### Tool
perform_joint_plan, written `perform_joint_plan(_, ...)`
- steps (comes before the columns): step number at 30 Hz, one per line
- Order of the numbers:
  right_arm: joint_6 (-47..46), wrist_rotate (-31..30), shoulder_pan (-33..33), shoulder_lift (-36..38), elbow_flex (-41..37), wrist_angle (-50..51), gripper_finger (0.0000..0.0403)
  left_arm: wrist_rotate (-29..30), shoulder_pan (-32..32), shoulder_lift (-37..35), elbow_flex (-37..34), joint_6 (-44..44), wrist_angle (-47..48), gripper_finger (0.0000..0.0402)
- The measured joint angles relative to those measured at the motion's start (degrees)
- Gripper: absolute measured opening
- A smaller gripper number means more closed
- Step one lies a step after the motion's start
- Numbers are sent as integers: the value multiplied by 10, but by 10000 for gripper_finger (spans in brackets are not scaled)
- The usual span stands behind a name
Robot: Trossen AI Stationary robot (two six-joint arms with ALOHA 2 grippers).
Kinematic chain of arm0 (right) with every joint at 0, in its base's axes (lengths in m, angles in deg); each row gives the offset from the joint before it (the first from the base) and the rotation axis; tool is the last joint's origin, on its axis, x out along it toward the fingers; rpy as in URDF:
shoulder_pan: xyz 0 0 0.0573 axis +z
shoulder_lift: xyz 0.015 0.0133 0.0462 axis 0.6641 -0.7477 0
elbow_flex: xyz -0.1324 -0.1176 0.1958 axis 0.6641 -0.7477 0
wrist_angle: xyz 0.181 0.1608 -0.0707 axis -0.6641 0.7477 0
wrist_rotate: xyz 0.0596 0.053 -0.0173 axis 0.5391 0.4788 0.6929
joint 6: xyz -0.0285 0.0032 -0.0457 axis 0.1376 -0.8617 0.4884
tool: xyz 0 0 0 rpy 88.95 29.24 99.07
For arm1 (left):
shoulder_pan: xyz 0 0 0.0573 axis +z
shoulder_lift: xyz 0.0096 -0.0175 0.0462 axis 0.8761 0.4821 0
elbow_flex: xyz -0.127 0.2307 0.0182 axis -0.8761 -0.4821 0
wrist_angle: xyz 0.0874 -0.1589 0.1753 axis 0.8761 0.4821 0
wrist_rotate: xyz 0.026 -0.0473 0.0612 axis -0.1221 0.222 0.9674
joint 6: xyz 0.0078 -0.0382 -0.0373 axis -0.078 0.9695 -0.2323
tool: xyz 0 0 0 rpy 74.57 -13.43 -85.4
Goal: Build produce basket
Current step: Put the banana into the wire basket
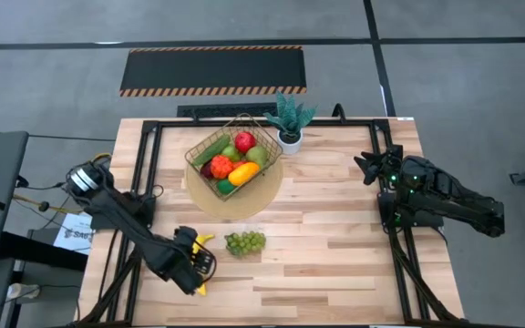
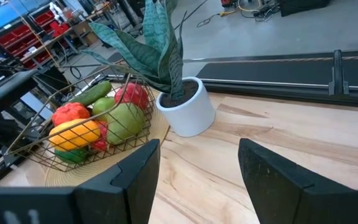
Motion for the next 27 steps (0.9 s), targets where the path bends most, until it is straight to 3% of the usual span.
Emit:
perform_joint_plan(11, 0, 0, 0, 0, 0, 0, 240, -53, 0, 80, 0, 8, -77, 260)
perform_joint_plan(14, 0, 0, 0, 0, 0, 0, 240, -51, 0, 81, 0, 7, -79, 223)
perform_joint_plan(21, 0, 0, 0, 0, 0, 0, 240, -47, 1, 79, 1, -3, -93, 91)
perform_joint_plan(27, 0, 0, 0, 0, 0, 0, 240, -13, 7, 57, 28, -4, -79, 85)
